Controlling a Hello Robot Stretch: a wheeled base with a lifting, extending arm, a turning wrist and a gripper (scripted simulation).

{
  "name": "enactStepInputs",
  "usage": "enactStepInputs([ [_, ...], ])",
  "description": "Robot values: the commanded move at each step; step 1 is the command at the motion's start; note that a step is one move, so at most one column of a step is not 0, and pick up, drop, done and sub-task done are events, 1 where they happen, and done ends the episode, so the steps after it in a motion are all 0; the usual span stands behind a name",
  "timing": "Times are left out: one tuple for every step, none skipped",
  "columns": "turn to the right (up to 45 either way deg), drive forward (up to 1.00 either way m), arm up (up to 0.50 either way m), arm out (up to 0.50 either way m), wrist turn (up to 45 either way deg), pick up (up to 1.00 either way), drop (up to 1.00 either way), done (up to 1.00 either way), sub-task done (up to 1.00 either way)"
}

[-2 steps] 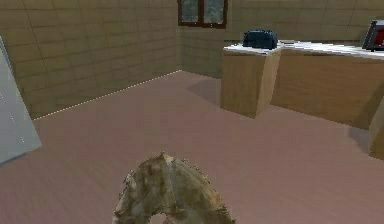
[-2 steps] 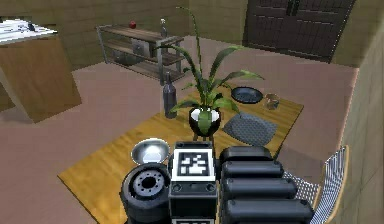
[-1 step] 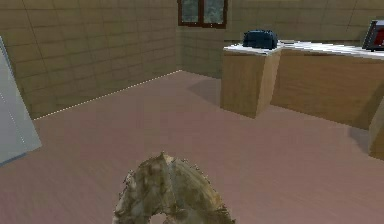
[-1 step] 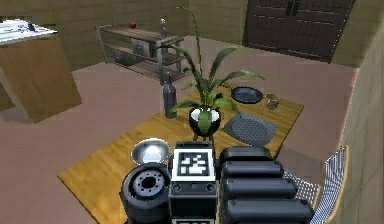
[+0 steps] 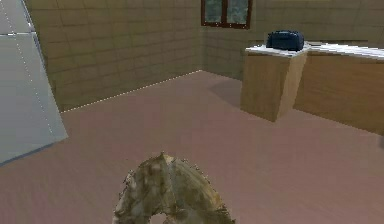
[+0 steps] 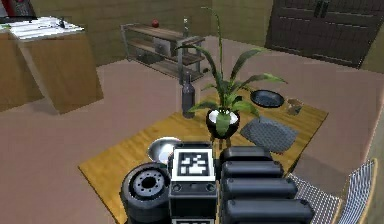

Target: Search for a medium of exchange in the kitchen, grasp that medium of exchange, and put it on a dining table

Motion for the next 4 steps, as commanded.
enactStepInputs([
  [0.0, 0.5, 0.0, 0.0, 0.0, 0.0, 0.0, 0.0, 0.0],
  [39.0, 0.0, 0.0, 0.0, 0.0, 0.0, 0.0, 0.0, 0.0],
  [0.0, 0.85, 0.0, 0.0, 0.0, 0.0, 0.0, 0.0, 0.0],
  [45.0, 0.0, 0.0, 0.0, 0.0, 0.0, 0.0, 0.0, 0.0],
])
